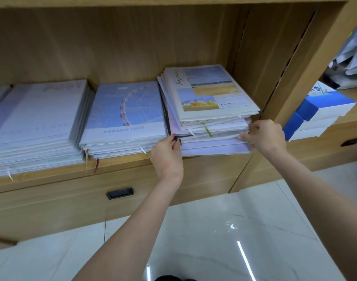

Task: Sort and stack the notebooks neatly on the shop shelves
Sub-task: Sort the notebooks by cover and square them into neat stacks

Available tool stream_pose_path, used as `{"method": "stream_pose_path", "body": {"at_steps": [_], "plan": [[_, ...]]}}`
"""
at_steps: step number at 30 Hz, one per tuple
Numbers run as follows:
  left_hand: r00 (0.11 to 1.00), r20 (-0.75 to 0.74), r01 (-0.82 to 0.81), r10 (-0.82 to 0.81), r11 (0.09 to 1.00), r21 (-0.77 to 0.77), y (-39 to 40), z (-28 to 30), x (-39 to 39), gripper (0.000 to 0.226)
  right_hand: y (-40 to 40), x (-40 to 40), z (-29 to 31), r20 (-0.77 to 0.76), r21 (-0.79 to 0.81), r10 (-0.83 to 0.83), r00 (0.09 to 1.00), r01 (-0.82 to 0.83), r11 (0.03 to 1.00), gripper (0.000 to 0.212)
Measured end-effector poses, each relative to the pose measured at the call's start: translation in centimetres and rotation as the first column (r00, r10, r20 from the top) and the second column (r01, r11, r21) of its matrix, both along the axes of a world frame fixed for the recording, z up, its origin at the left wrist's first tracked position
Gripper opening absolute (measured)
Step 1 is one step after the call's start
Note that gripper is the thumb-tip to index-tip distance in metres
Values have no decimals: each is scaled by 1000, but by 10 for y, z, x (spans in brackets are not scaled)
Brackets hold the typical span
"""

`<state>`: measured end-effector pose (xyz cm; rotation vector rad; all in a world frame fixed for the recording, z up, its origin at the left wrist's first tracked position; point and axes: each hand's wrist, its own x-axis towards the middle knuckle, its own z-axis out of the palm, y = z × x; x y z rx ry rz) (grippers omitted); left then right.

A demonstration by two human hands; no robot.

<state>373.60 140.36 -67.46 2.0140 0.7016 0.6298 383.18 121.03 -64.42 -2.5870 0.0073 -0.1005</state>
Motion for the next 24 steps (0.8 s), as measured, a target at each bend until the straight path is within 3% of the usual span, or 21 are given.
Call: {"method": "stream_pose_path", "body": {"at_steps": [4,7,9,18,24], "plan": [[997,-5,71,-71,997,4,-2,-3,-4,26,7,-6,-5,-1,-52,31,1000,-31,998,40],[986,-34,161,-162,987,-20,-4,-6,-5,37,10,-13,-14,-100,311,124,987,-87,947,55],[979,-52,195,-195,981,-1,-5,-8,-7,42,8,-18,-18,-114,451,171,979,-102,887,67],[992,-20,127,-126,984,121,0,-7,-7,31,9,-30,-20,9,512,20,1000,-21,859,61],[995,49,83,-90,987,137,1,-11,-14,17,9,-33,-23,75,435,-57,996,19,900,46]]}}
